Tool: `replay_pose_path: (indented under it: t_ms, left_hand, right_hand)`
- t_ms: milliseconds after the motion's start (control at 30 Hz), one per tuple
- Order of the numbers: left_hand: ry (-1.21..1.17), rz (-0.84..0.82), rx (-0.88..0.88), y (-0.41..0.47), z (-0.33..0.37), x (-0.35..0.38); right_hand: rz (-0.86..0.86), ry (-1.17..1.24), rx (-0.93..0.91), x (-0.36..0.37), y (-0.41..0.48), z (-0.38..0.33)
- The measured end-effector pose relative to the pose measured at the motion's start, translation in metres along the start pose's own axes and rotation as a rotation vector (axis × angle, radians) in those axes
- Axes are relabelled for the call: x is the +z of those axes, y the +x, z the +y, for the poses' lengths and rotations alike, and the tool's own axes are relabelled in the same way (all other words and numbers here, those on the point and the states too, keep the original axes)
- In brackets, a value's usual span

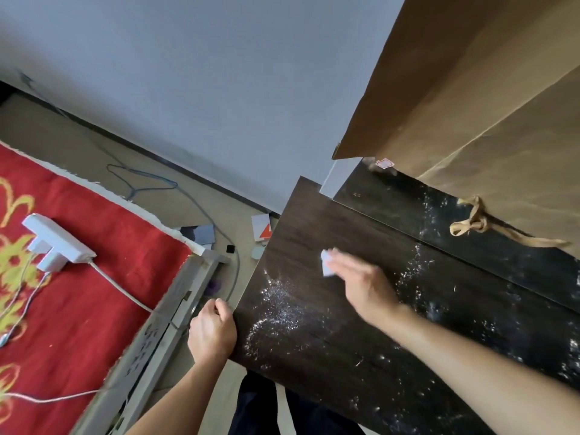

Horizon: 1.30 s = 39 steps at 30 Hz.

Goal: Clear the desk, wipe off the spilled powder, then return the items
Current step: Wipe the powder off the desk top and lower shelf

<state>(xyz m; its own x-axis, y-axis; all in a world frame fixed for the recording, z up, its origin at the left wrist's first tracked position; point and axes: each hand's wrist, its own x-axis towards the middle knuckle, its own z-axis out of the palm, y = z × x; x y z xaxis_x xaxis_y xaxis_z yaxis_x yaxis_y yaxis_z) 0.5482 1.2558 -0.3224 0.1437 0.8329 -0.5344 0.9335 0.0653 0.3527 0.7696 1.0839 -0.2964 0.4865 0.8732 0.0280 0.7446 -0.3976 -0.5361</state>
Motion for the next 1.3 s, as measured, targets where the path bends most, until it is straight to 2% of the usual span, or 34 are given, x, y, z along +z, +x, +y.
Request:
replay_pose_path:
  t_ms: [67,133,200,267,367,433,500,600,700,800,967,1067,1233,1300]
  left_hand:
    - [-0.006,0.015,0.018,-0.002,0.001,0.0]
    - [-0.012,0.036,0.027,-0.002,0.001,0.0]
    - [-0.006,0.05,0.023,-0.002,0.0,0.0]
    - [0.001,0.057,0.014,0.0,-0.001,0.001]
    - [0.003,0.046,0.013,-0.001,-0.001,0.0]
    - [-0.004,0.041,0.014,-0.002,-0.001,0.0]
    - [-0.009,0.02,0.019,-0.002,0.001,-0.002]
    - [0.007,-0.05,0.035,0.0,-0.001,-0.004]
    - [0.019,-0.18,0.126,0.012,0.003,-0.008]
    - [-0.037,-0.281,0.312,0.038,0.041,-0.017]
    - [0.059,-0.434,0.572,0.069,0.131,-0.004]
    - [0.134,-0.465,0.632,0.072,0.143,0.013]
    - [0.148,-0.426,0.66,0.074,0.136,0.017]
    - [0.161,-0.413,0.684,0.073,0.137,0.017]
  right_hand:
    - [0.119,-0.055,0.179,-0.001,0.042,0.014]
    - [0.136,-0.077,0.195,0.011,0.078,0.006]
    - [0.075,-0.084,0.101,0.03,0.096,-0.016]
    - [-0.015,-0.084,-0.072,0.043,0.09,-0.035]
    - [-0.184,-0.078,-0.331,0.04,0.044,-0.041]
    - [-0.24,-0.043,-0.372,0.027,0.011,-0.032]
    - [-0.114,-0.015,-0.249,0.007,0.0,-0.016]
    - [0.1,-0.128,0.088,-0.019,0.015,0.013]
    - [0.141,-0.228,0.297,-0.026,0.028,0.027]
    - [0.158,-0.319,0.341,-0.017,0.029,0.02]
    - [0.209,-0.208,0.51,0.005,0.019,-0.013]
    - [0.197,-0.129,0.482,0.029,-0.034,-0.051]
    - [-0.02,0.09,0.543,0.043,-0.131,-0.137]
    - [0.041,0.101,0.571,0.03,-0.121,-0.132]
